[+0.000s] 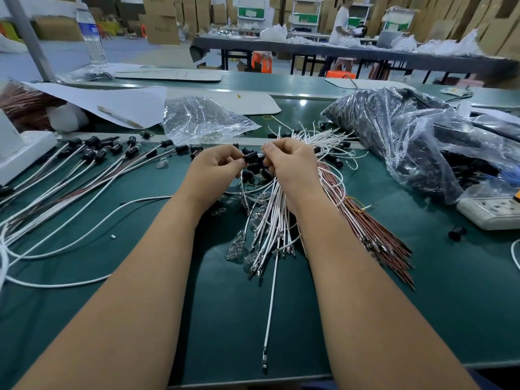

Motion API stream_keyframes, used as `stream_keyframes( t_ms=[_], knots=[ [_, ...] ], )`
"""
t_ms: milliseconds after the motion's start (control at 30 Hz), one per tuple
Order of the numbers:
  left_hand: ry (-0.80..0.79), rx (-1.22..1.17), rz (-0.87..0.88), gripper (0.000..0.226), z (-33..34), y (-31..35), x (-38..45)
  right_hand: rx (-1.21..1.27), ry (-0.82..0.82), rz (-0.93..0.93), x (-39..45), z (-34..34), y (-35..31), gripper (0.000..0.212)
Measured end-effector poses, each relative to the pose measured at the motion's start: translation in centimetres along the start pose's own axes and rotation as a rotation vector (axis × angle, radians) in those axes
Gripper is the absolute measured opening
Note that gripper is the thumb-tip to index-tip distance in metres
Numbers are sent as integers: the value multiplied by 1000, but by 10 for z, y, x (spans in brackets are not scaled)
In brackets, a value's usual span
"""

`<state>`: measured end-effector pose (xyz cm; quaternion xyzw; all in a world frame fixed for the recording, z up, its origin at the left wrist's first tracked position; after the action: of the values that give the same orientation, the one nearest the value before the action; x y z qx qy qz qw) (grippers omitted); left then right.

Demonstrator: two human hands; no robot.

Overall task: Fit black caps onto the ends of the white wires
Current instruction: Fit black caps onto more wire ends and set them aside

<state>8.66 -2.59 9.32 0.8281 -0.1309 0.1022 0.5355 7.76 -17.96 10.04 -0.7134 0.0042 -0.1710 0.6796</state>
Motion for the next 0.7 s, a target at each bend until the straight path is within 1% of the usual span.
stream_keyframes(
  t_ms=[167,300,367,567,633,700],
  knots=[
    [-13,28,2,13,-1,1,-1,3,-6,7,0,0,1,18],
    [-18,61,5,17,0,1,-2,-11,-73,10,-1,6,3,16],
    [-18,75,19,17,-1,2,-2,-9,-78,13,-1,6,4,14],
    [-24,41,34,20,-3,2,-4,-6,-93,12,-2,6,8,14],
    [-17,17,26,18,-4,2,-3,-16,-110,5,-3,8,9,15],
    [-9,6,17,21,-5,2,-3,-45,-117,-15,-3,10,9,18]
  ],
)
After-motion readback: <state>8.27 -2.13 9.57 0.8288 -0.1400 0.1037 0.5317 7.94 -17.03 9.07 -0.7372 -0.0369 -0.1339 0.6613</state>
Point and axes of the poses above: each hand's wrist, its own x-axis towards the middle knuckle, its own z-axis out of the palm, y = z × x, the point moved 9 cm from there along x, towards the middle knuckle, and after that the axes turned 3 degrees about x, right-handed, at the moved point
